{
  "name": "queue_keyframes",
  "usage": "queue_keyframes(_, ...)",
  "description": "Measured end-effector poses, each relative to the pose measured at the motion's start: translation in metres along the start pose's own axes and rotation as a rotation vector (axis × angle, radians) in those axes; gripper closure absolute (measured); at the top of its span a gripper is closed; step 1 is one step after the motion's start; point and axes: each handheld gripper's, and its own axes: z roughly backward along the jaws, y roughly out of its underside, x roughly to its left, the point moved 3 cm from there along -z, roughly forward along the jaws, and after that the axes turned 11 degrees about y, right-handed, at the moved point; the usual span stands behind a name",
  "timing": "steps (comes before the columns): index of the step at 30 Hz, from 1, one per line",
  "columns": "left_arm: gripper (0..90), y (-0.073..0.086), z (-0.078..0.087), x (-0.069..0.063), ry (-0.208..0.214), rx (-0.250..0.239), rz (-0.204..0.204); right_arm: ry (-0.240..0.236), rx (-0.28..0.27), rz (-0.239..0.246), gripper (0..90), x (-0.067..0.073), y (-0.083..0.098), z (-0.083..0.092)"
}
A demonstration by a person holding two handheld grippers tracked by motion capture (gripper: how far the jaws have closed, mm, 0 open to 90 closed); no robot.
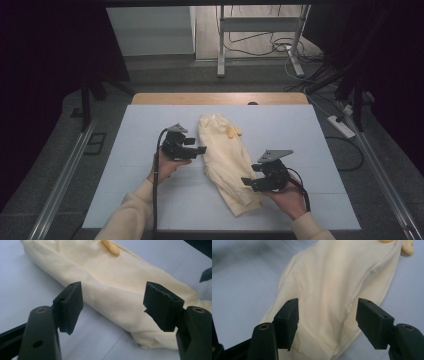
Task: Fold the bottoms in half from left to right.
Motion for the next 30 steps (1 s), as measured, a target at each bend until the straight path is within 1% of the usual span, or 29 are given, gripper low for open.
queue_keyframes(4,31.3,0.010,0.008,-0.003,0.001,-0.003,0.001,0.018,0.018,-0.012,34.3,-0.004,0.001,-0.005)
queue_keyframes(7,31.3,0.018,0.013,-0.004,-0.013,0.007,-0.009,0.024,0.030,-0.011,33.5,-0.006,0.002,-0.009)
queue_keyframes(10,31.3,0.026,0.020,-0.005,-0.019,0.003,-0.005,0.041,0.041,-0.011,33.1,-0.008,0.003,-0.011)
queue_keyframes(15,31.3,0.034,0.028,-0.003,-0.024,-0.005,0.004,0.055,0.065,-0.013,32.1,-0.009,0.006,-0.014)
queue_keyframes(18,31.3,0.035,0.029,-0.002,-0.026,-0.006,0.004,0.061,0.085,-0.004,31.6,-0.009,0.010,-0.017)
queue_keyframes(20,31.3,0.034,0.028,-0.001,-0.025,-0.004,0.001,0.063,0.112,-0.008,30.7,-0.010,0.014,-0.020)
queue_keyframes(25,31.2,0.035,0.024,-0.001,-0.027,0.015,-0.008,0.067,0.154,-0.006,30.7,-0.010,0.021,-0.027)
queue_keyframes(26,31.1,0.035,0.023,-0.001,-0.028,0.018,-0.010,0.068,0.160,-0.009,31.1,-0.010,0.022,-0.028)
queue_keyframes(28,31.1,0.035,0.024,-0.001,-0.029,0.018,-0.010,0.064,0.176,-0.031,33.3,-0.011,0.024,-0.028)
queue_keyframes(30,31.1,0.035,0.025,-0.001,-0.031,0.016,-0.010,0.058,0.175,-0.049,35.9,-0.013,0.026,-0.028)
